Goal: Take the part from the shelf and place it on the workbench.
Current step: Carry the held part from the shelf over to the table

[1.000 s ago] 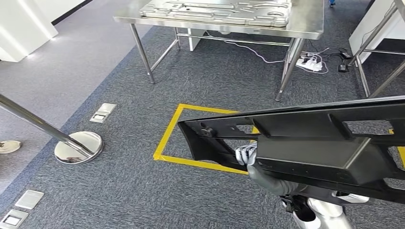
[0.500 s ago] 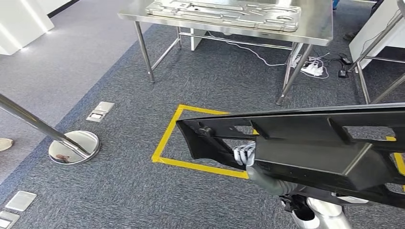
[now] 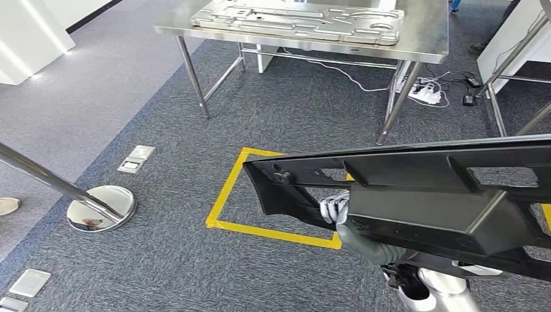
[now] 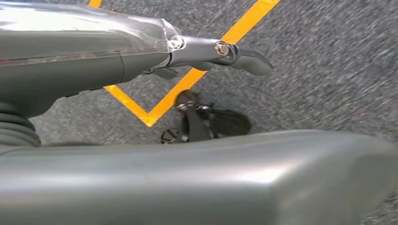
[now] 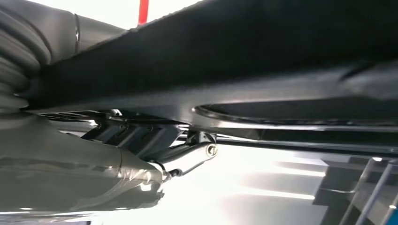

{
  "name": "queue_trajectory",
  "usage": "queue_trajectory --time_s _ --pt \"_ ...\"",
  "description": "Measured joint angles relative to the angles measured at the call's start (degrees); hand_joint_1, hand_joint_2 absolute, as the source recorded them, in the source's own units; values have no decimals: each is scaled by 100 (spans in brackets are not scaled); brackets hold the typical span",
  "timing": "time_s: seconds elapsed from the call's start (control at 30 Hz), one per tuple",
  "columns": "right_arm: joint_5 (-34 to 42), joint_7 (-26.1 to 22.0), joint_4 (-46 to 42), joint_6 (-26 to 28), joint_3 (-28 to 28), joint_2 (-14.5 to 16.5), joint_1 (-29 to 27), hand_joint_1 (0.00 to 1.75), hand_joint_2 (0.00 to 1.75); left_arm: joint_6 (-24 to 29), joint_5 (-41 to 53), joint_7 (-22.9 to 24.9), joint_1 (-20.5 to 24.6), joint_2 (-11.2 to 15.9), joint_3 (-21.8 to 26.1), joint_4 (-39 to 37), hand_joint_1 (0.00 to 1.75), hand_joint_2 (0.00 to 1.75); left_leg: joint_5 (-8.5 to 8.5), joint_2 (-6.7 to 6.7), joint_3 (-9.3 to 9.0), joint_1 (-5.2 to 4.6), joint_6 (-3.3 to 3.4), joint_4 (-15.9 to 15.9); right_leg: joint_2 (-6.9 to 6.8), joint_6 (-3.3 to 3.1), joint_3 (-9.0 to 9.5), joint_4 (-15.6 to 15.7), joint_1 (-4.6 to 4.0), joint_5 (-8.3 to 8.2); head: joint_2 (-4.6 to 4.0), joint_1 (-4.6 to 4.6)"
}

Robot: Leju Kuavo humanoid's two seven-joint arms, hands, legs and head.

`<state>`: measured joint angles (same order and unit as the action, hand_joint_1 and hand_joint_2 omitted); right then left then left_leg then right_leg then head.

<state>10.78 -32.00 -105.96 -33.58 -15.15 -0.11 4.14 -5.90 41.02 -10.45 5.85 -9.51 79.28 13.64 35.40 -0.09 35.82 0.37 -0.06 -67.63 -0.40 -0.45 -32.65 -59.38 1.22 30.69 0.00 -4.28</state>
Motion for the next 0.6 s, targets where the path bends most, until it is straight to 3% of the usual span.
queue_trajectory --time_s 0.07,0.1,0.13,0.2,0.23,0.27,0.33,0.43,0.47,0.53,0.57,0.6 --pt "0 14 2 -1 0 1 -7 175 175 0 -2 1 -13 2 0 0 0 175 181 0 385 31 -44 -660 -1 -10 34 -1 2 35 0 1" --pt "0 21 3 -1 0 1 -10 175 175 0 -3 1 -19 2 0 0 0 175 121 1 473 39 -53 -752 3 -2 62 -1 5 59 0 1" --pt "0 26 4 -1 0 1 -12 175 175 0 -4 1 -23 2 0 0 0 175 -54 1 451 46 -52 -614 8 11 103 -1 8 89 0 1" --pt "-1 29 5 -1 0 1 -12 175 175 0 -4 0 -24 2 1 0 0 175 -508 0 190 50 -23 67 13 52 207 3 14 161 0 1" --pt "-1 30 7 -1 0 1 -6 175 175 0 -4 -1 -23 2 1 0 0 175 -649 0 60 37 2 365 15 80 246 3 10 196 0 1" --pt "0 31 8 0 0 1 -2 175 175 0 -4 -1 -20 2 2 0 0 175 -685 -1 -27 22 34 559 16 109 262 4 7 219 0 0" --pt "1 35 9 0 -3 1 5 175 175 0 -4 -1 -19 2 2 0 0 175 -616 -4 -71 -12 93 656 16 177 263 23 3 235 0 -1" --pt "2 37 4 0 -9 1 11 175 175 0 -4 -3 -25 2 2 0 0 175 -589 -3 -138 13 180 751 15 264 247 -74 15 337 0 -1" --pt "2 36 2 -1 -10 0 13 175 175 0 -4 -4 -21 3 2 0 0 175 -584 0 -168 24 210 778 18 276 147 -291 15 452 0 0" --pt "2 35 5 -1 -11 -2 2 175 175 0 -4 -5 -13 7 2 0 0 175 -551 4 -201 11 259 784 22 284 -259 -1023 11 743 0 0" --pt "2 35 10 -1 -11 -3 -7 175 175 0 -4 -4 -14 7 2 0 0 175 -532 4 -219 3 274 784 23 288 -476 -1363 10 824 0 -1" --pt "2 35 16 -1 -11 -4 -13 175 175 0 -4 -3 -17 7 2 0 0 175 -510 1 -244 -2 280 783 23 289 -621 -1542 8 798 0 -1"
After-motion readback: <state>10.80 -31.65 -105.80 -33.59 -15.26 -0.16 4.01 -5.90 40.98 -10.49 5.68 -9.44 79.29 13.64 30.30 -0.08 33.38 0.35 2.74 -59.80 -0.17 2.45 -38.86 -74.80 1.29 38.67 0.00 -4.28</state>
